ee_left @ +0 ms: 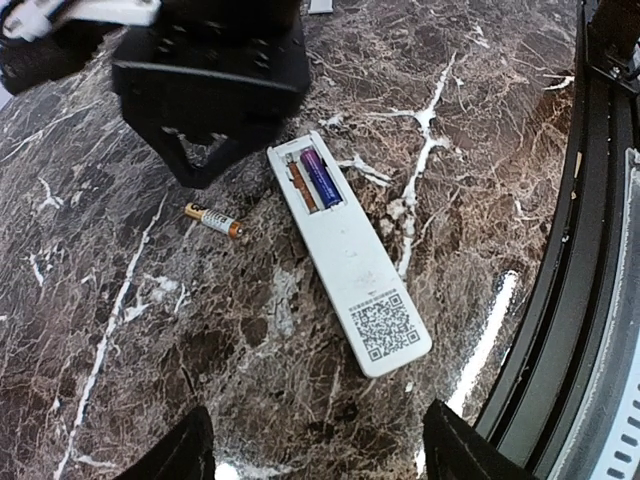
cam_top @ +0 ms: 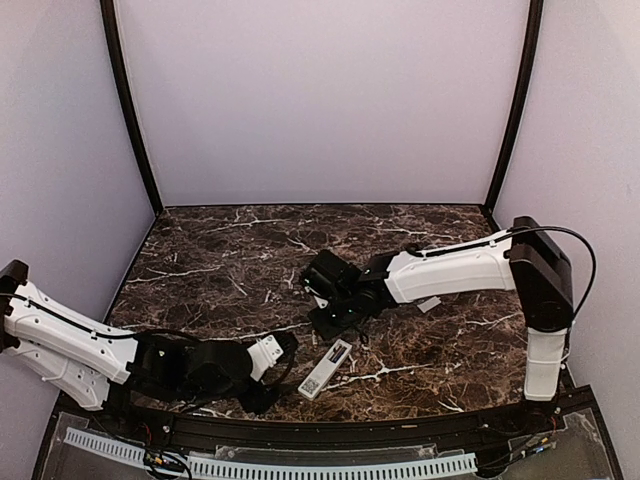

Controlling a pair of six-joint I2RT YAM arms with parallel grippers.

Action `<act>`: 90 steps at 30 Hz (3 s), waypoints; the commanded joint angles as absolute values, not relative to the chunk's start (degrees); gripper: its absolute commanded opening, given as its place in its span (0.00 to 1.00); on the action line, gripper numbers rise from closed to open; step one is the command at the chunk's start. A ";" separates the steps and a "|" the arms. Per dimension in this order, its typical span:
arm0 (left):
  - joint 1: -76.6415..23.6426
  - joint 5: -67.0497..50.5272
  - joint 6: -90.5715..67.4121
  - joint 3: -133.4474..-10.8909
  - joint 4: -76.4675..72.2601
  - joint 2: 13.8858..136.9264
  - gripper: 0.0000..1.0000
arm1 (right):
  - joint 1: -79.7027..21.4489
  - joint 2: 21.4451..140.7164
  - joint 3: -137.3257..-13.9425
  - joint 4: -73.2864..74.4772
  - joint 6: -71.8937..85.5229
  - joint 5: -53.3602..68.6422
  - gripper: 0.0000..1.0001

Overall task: Load the batteries into the remote control
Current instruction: Pick up the battery at the center of the board, then pick up the remote control without the battery cover from the center of the board.

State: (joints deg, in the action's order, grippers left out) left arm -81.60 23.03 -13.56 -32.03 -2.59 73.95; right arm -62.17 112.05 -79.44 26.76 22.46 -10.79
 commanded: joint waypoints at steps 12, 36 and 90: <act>-81.83 32.86 -19.23 -28.99 3.45 68.16 0.82 | -63.62 119.33 -84.29 28.86 26.72 -4.33 0.48; -81.83 32.06 -18.72 -29.59 4.17 70.11 0.84 | -64.91 122.84 -86.07 34.63 24.97 -6.97 0.00; -76.90 13.50 -6.75 -46.96 1.06 100.21 0.33 | -51.75 88.33 -62.42 25.61 17.19 -7.40 0.00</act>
State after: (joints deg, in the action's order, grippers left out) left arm -76.73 15.59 -7.66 -47.86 -4.03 100.36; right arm -52.62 91.11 -64.16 26.98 18.41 -6.94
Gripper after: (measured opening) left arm 0.426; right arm 0.049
